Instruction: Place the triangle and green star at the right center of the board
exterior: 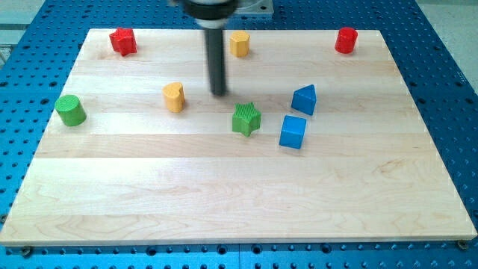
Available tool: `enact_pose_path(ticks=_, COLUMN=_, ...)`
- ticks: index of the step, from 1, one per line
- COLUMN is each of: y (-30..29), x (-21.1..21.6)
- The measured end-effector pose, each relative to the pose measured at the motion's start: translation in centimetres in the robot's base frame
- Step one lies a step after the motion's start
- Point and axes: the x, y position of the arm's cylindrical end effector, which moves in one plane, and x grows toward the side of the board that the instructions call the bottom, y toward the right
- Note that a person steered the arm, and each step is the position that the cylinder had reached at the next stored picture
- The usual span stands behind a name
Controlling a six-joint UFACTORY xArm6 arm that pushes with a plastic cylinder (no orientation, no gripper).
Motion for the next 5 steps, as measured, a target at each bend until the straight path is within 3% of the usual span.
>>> enact_pose_path(ticks=3, y=-0.4, x=1.6)
enact_pose_path(ticks=5, y=3.4, x=0.8)
